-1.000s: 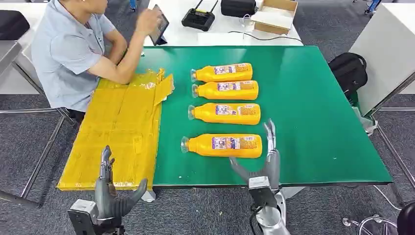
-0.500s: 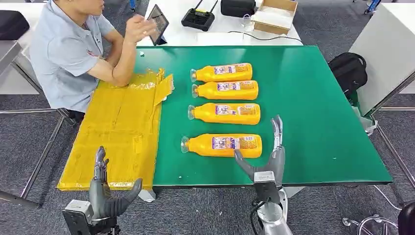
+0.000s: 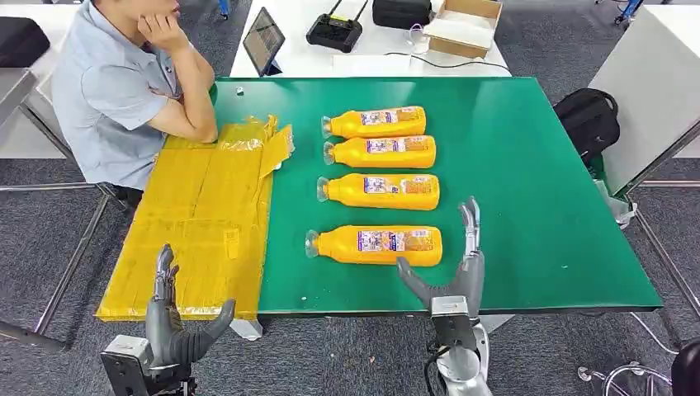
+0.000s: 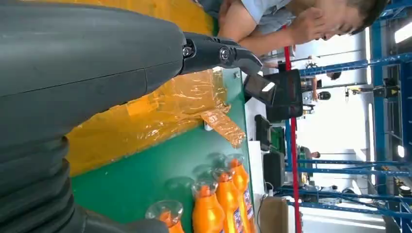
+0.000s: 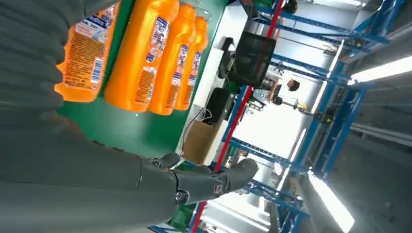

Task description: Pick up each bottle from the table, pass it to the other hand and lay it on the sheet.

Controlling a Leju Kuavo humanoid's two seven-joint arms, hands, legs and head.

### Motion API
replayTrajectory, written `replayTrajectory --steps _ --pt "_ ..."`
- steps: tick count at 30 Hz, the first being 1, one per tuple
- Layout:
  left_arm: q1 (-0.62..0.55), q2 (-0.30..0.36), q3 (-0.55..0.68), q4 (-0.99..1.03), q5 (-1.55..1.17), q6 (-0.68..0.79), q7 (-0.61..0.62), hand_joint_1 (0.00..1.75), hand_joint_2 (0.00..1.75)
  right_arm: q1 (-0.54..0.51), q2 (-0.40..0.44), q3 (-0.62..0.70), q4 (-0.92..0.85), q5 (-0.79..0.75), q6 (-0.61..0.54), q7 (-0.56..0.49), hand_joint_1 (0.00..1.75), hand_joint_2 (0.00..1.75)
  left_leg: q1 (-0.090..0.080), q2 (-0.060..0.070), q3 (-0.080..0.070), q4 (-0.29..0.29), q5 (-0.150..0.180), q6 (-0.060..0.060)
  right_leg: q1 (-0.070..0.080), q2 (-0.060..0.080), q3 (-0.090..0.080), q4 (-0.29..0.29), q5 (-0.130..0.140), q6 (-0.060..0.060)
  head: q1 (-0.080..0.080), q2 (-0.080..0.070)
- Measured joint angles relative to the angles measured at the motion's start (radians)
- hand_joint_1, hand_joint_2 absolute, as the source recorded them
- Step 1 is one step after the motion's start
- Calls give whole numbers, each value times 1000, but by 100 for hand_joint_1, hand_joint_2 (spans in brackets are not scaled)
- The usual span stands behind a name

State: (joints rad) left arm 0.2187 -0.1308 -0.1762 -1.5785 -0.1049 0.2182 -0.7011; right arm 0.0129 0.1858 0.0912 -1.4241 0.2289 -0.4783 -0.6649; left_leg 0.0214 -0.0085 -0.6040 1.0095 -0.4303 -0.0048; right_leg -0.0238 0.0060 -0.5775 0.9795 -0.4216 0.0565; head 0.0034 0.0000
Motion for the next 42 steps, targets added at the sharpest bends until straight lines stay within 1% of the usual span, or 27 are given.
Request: replayTrajectory --steps 7,19,21,23,25,30,33,36,42 --pt "10 -7 35 -16 -18 -6 0 0 175 58 10 -24 -16 11 11 0 0 175 0 0 0 0 0 0 0 0 0 0 0 0 0 0" --pt "22 -19 42 -26 -39 28 0 0 175 70 16 -39 -17 39 20 0 0 175 0 0 0 0 0 0 0 0 0 0 0 0 0 0" --pt "20 -16 23 -26 -46 60 0 0 175 69 16 -36 -17 73 -2 0 0 175 0 0 0 0 0 0 0 0 0 0 0 0 0 0" --pt "4 -16 3 -17 -60 68 0 0 175 64 13 -27 -16 148 -54 10 0 175 0 0 0 0 0 0 0 0 0 0 0 0 0 0" --pt "-30 -16 -27 13 -85 71 0 0 175 46 -2 -16 -4 212 -89 46 0 175 0 0 0 0 0 0 0 0 0 0 0 0 0 0" --pt "-110 -24 -127 74 -119 86 16 0 175 -9 -59 -18 78 234 -85 53 0 175 -1 0 0 0 1 2 -1 0 1 0 3 3 0 0" --pt "-125 -22 -174 85 -122 100 27 0 175 -60 -86 -18 154 314 -113 68 0 175 -1 1 0 0 1 2 -1 1 0 0 3 3 0 0" --pt "-126 -18 -203 87 -118 119 27 0 175 -116 -110 -14 242 400 -126 123 0 175 -1 0 0 0 1 1 -1 1 0 0 3 3 0 0" --pt "-141 -16 -222 94 -91 118 27 0 175 -236 -143 32 407 543 -130 224 0 175 0 0 0 0 2 1 0 1 0 0 3 3 0 0"
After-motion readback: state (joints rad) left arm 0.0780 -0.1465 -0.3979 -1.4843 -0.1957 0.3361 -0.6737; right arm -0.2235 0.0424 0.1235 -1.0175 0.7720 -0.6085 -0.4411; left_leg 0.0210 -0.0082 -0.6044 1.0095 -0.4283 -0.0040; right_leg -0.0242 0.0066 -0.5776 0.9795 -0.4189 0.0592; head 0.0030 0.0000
